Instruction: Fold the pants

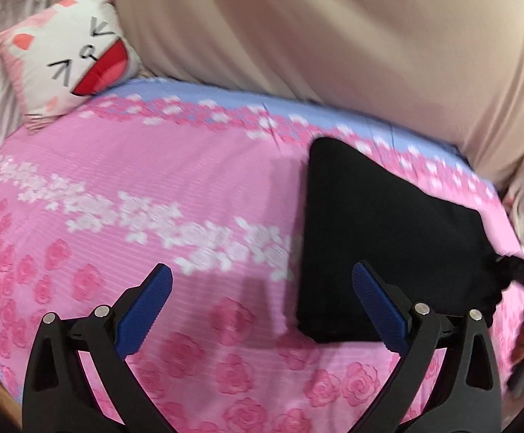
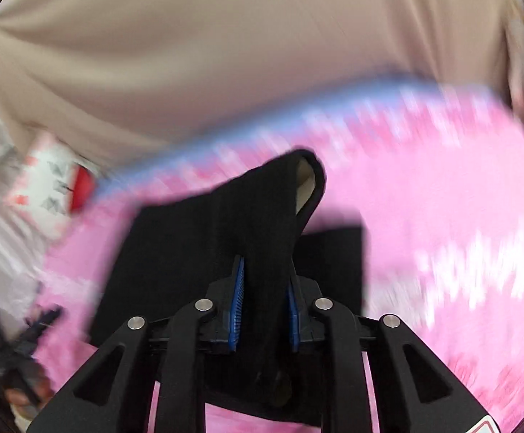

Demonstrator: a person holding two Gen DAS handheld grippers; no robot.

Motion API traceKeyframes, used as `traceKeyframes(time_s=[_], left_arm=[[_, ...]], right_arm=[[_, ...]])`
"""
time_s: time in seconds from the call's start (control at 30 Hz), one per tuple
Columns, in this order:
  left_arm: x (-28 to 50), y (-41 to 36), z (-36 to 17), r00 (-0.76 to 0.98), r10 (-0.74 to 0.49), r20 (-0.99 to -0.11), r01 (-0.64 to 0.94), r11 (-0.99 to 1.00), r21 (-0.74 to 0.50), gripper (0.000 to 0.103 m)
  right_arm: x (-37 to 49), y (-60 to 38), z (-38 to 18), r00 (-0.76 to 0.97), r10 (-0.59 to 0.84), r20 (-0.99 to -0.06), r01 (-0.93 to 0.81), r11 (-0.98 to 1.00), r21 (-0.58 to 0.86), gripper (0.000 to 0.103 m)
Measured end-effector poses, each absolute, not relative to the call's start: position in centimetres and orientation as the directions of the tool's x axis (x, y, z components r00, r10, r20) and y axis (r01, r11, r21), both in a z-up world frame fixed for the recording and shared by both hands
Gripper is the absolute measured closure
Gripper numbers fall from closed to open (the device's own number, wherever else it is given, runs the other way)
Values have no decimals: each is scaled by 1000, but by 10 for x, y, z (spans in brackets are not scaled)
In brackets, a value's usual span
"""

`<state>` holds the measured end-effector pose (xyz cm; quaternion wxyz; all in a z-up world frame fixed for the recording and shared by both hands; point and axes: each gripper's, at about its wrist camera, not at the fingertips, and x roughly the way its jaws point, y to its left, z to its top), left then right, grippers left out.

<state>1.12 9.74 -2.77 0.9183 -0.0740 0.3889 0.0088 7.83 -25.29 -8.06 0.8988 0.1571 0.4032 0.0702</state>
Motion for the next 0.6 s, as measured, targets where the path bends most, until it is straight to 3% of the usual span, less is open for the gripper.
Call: traceKeyframes(time_s=[0.03, 0.1, 0.2, 0.27, 0.4, 0.47, 0.5, 0.53, 0.6], left_arm=[[12, 93, -28, 692, -45, -721, -63, 991, -121, 5], [11, 85, -27, 695, -44, -718, -40, 994, -100, 5], [10, 75, -23, 709, -46, -703, -21, 996, -86, 5], [13, 67, -23, 703, -65, -708, -6, 995, -97, 5], [12, 49, -24, 690, -87, -718, 35, 996, -87, 5], [9, 46, -23, 695, -68, -715, 45, 998, -51, 5], [9, 46, -23, 696, -61, -715, 45, 998, -41, 5], [8, 49, -24, 696, -54, -716, 44, 999, -32, 5], [9, 56, -26, 685, -56, -726, 38, 998, -41, 5]], right_arm=[[80, -260, -98, 642, 242, -727, 38, 937, 346, 84], [62, -270, -94, 691, 282, -666, 45, 902, 429, 83], [35, -260, -53, 776, 201, -598, 15, 942, 336, 82], [33, -242, -36, 766, 263, -586, -78, 944, 322, 83], [54, -206, -48, 693, 353, -628, -199, 932, 304, 86], [75, -205, -83, 657, 256, -709, -134, 965, 225, 92], [82, -213, -96, 654, 244, -716, -106, 967, 233, 94], [80, -230, -98, 658, 326, -679, -102, 932, 348, 96], [68, -248, -85, 669, 339, -661, -51, 908, 415, 82]])
